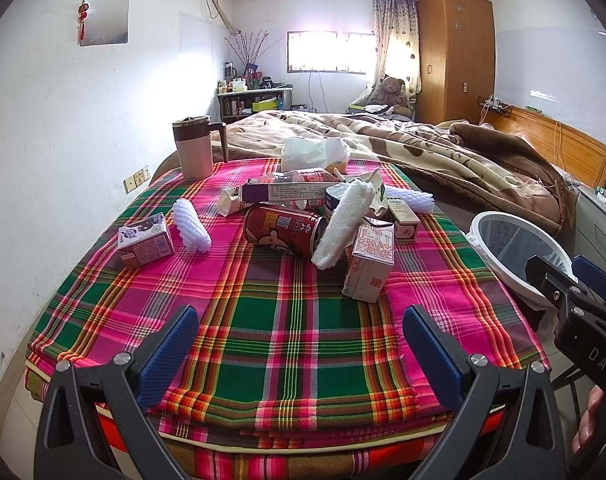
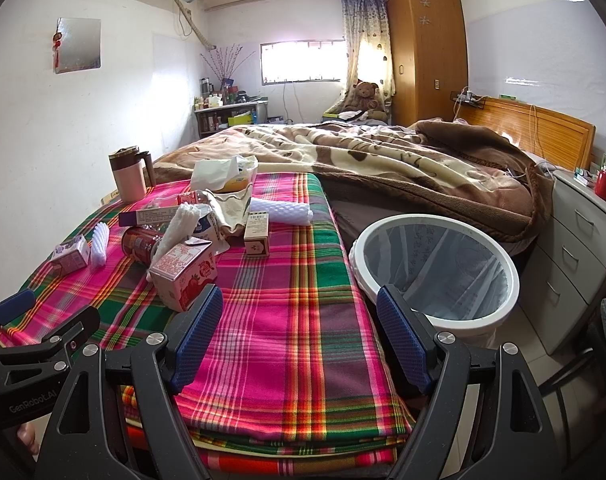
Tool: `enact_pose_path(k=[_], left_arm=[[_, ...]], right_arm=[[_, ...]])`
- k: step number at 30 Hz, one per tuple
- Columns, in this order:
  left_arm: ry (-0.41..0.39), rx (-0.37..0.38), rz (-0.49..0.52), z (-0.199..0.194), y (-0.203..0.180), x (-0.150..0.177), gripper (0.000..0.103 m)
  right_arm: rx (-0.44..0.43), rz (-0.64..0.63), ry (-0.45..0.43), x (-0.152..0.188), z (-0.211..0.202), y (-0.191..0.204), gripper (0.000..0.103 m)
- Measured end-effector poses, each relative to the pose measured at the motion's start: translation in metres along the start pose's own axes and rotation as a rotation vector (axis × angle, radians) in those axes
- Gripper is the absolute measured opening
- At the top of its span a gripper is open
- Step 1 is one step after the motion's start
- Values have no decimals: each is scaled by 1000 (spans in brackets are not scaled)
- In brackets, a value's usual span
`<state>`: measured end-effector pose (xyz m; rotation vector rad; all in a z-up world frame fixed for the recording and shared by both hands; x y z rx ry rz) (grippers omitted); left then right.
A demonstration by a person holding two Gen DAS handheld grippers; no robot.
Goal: Collect trash
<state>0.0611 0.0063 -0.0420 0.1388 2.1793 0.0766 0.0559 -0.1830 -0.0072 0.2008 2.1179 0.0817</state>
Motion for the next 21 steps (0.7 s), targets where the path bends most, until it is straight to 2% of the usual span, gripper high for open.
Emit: enact_pose_path(k=[21], left_arm=[[4,2,0,-3,1,1,103]], right_arm=[[7,-3,7,0,3,-2,81]])
Point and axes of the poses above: each gripper's, at about its wrist camera, not at the fingertips, and z roughly the way its jaws point, y to its left, x to its underside, the point moved 8 cm from there along z, roughly the way its jaws point, and after that the axes turned 7 degrees about z, right-handed, at the moved point
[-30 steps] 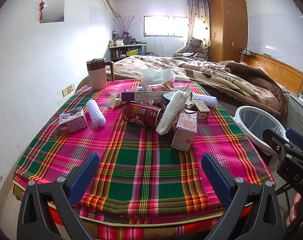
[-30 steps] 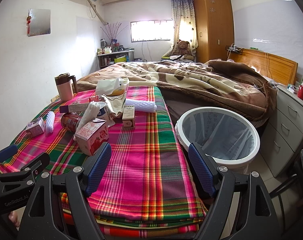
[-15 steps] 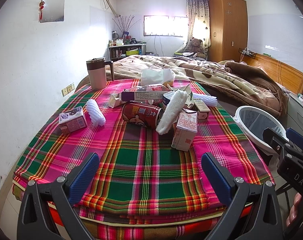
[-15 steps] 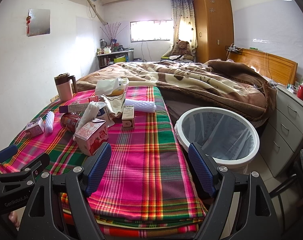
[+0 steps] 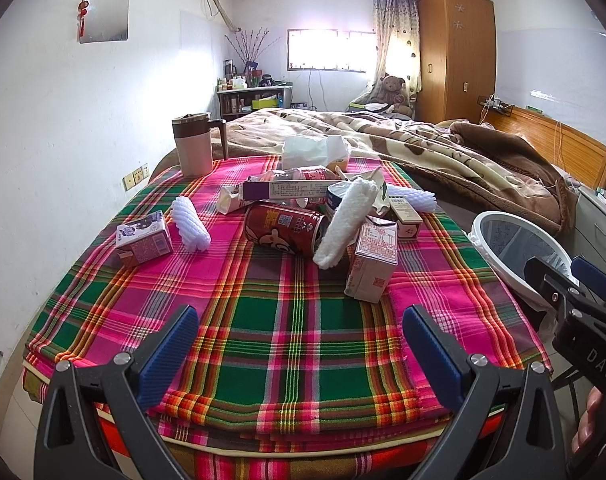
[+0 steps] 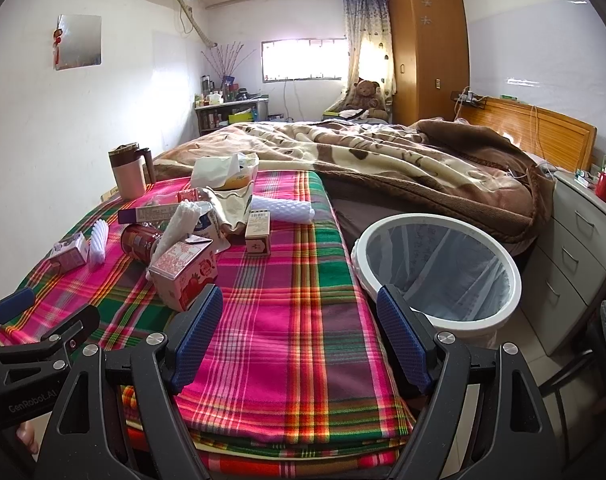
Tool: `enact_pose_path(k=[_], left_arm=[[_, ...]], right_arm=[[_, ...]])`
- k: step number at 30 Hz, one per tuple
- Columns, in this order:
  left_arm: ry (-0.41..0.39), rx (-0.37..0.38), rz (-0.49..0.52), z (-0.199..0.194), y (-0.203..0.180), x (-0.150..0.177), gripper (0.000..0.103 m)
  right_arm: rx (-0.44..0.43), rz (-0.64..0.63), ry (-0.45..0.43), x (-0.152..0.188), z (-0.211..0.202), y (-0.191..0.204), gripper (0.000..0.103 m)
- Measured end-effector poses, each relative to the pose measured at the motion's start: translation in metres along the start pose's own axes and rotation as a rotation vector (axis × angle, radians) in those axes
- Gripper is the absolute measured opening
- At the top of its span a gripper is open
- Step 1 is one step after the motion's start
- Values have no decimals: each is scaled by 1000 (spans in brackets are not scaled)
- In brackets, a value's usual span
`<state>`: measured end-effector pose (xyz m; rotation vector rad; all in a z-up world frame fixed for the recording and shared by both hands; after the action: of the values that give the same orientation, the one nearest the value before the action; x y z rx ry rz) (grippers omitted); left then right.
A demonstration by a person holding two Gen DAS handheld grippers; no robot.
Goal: Collect trash
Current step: 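Grasp the pink-white milk carton with the right tool while the left tool grasps the purple grape juice box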
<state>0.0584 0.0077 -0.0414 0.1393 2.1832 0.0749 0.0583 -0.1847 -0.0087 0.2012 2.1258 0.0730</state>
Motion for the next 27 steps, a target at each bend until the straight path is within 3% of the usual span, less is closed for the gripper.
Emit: enact_pose_path(k=[7,14,20,27], left_arm=[[19,2,0,8,6,-1,103],[70,22,-13,32,22,5,103],[93,36,-71,49,55,2,103],[87,-43,-115,62,115,-8,103]], right_arm=[[6,-1,16,3,8,2,81],[-40,-8,72,6,32,16,81],[-103,-12,114,6,51,42,81],[-186,-60,159,6,69,82,81]])
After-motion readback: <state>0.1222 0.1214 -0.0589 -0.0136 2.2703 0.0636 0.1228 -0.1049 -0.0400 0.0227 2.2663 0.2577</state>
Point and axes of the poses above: each gripper's, at about its wrist camera, not at the fingertips, and z roughly the way its jaws point, y to its left, x to its underside, the point moved 8 cm from there along z, roughly the way its jaws point, and after that the axes turned 7 degrees about z, right-handed, at the moved point
